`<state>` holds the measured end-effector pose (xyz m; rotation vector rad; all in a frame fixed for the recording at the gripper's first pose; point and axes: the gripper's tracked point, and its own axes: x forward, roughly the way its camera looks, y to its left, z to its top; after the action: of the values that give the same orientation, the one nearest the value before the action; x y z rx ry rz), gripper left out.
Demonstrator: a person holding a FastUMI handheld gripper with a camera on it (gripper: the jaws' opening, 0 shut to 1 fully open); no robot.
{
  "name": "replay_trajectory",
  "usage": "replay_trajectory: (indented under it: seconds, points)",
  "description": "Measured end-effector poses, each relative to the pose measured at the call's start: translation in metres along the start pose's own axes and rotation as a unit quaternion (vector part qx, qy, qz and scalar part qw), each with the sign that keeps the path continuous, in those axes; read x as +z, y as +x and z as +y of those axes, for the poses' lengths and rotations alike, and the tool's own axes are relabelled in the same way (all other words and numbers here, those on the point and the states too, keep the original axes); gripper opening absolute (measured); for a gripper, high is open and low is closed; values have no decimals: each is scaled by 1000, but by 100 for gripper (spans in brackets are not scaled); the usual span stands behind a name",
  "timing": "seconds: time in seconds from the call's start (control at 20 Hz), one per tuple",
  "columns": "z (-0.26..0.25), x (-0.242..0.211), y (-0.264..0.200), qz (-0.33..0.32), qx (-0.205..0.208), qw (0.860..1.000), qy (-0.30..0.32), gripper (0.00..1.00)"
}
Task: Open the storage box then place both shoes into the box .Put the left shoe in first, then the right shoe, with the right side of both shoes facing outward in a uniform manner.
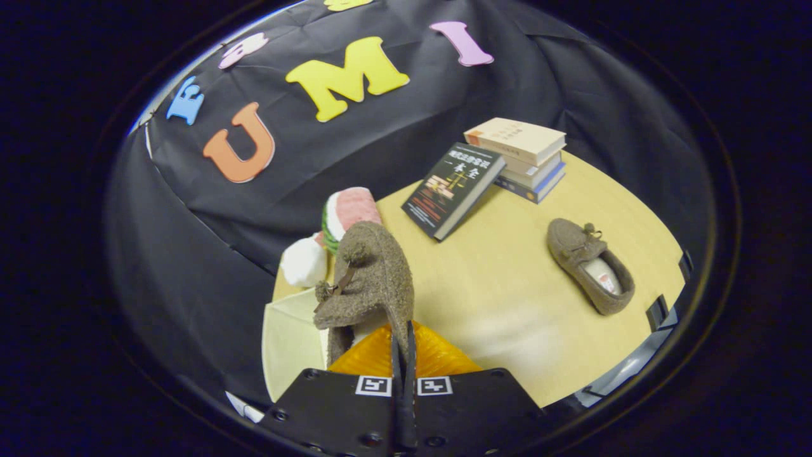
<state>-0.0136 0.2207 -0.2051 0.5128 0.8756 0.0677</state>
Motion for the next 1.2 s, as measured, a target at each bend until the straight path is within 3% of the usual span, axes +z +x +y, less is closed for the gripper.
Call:
replay_trajectory:
  seconds: [0.3, 0.45, 0.8, 1.2]
  points:
    - [102, -37, 2, 6, 49, 999, -18, 0]
    - [128, -70, 23, 38, 49, 998, 4, 0]
    - [135, -136, 90, 83, 9, 996, -6, 0]
    - [128, -176, 136, 129, -30, 991, 4, 0]
